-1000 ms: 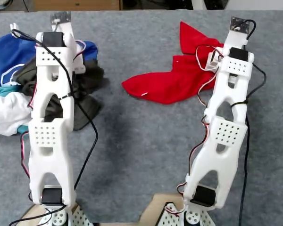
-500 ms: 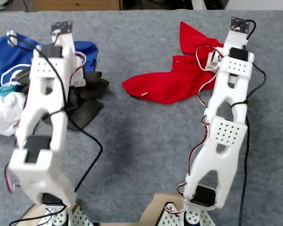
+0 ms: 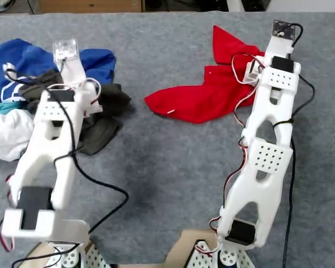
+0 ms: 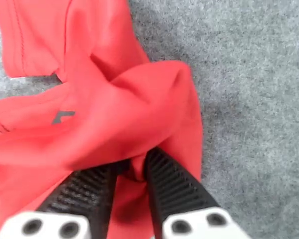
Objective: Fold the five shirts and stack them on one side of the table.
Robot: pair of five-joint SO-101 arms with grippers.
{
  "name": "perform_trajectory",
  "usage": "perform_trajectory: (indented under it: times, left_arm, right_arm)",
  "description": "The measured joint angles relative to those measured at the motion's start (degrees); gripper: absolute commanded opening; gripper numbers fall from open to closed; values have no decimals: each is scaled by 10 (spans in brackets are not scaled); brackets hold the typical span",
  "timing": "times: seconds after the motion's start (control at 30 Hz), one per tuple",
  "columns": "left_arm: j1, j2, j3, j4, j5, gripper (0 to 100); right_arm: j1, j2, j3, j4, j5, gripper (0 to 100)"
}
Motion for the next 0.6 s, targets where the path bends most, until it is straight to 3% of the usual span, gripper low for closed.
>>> perform_trajectory:
  times: [0.17, 0.33, 0.4, 0.6]
  left_arm:
    - [-6, 114, -47, 23, 98, 205]
    - [-9, 222, -138, 62, 98, 32]
    - [-18, 247, -182, 83, 92, 29]
    - [-129, 272, -278, 128, 105, 19]
  right_arm:
    - [0, 0, 0, 0, 0, 9]
    - [0, 0, 0, 0, 0, 9]
    - [0, 0, 0, 0, 0, 9]
    - [0, 0, 0, 0, 0, 9]
